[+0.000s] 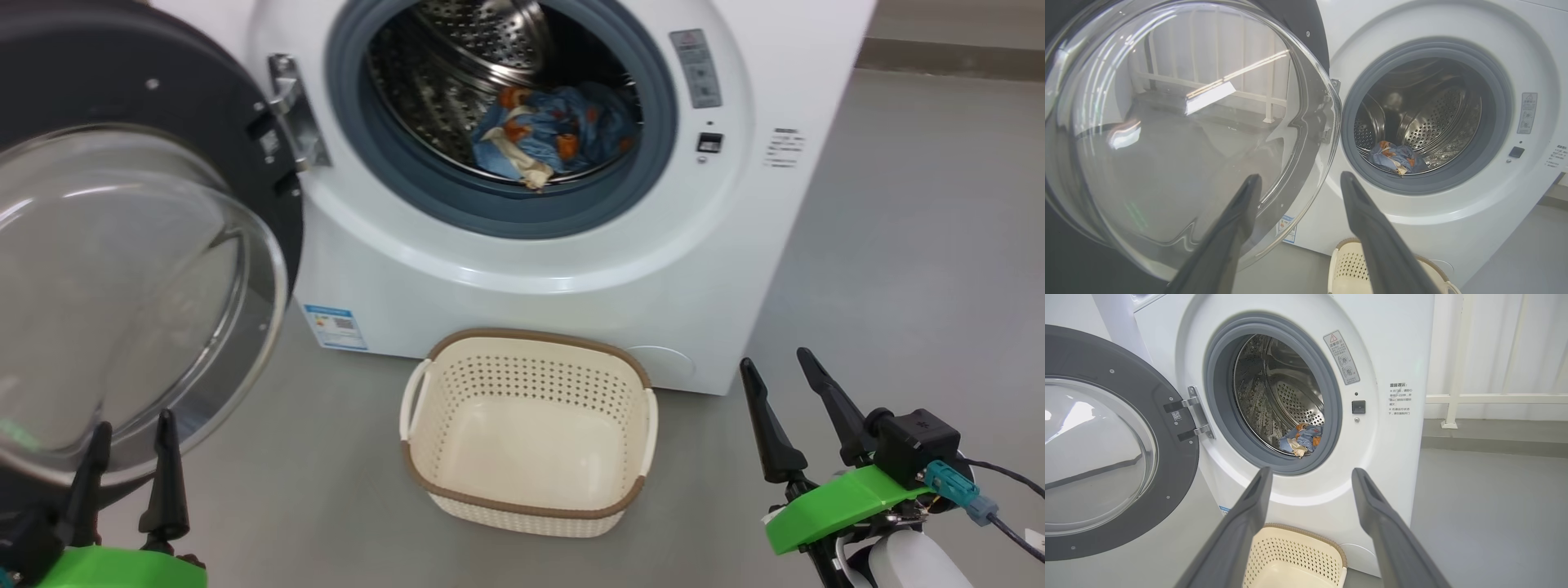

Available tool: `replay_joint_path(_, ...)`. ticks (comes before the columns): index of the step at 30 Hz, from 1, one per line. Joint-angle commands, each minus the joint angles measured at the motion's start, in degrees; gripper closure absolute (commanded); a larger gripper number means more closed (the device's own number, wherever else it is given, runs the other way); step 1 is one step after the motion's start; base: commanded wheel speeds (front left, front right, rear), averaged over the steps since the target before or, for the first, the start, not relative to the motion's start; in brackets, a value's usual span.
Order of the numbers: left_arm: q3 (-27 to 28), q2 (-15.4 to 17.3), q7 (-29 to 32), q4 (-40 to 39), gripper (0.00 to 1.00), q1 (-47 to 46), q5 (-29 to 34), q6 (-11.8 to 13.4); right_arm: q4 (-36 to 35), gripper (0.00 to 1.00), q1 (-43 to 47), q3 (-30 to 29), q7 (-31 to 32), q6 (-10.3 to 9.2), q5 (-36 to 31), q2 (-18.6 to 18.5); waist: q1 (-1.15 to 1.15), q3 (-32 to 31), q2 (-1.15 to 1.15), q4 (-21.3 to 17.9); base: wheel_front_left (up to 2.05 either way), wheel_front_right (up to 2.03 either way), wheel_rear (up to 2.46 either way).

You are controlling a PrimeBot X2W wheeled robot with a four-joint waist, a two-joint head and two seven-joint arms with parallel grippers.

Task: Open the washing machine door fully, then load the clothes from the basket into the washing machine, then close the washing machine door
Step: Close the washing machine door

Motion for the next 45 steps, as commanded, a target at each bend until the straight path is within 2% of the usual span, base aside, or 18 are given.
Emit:
replay_joint_path(1, 2.4, 1.5, -0.4, -0.9, 0.00, -1.0, 0.6, 0.0, -1.0, 0.00, -1.0, 1.4, -0.5, 0.31, 0.4, -0.5, 0.00, -0.4, 0.00, 2.6, 0.00, 0.00, 0.00)
replay_joint_path(10, 2.1, 1.2, -0.4, -0.4, 0.00, -1.3, 0.6, 0.0, -0.5, 0.00, -1.8, 1.6, -0.5, 0.31, 0.4, -0.4, 0.00, -0.1, 0.00, 6.7, 0.00, 0.00, 0.00)
replay_joint_path(22, 1.6, 1.2, -0.4, -0.2, 0.00, -1.7, -0.3, 0.0, 0.3, 0.00, -2.8, 1.9, -0.5, 0.31, -0.1, 0.2, 0.00, 0.9, 0.00, 10.3, 0.00, 0.00, 0.00)
replay_joint_path(45, 2.0, 0.5, -0.4, -0.2, 0.00, -1.5, -0.4, 0.0, 1.0, 0.00, -3.4, 2.9, -0.5, 0.31, 0.6, -0.4, 0.00, 0.9, 0.00, 12.3, 0.00, 0.00, 0.00)
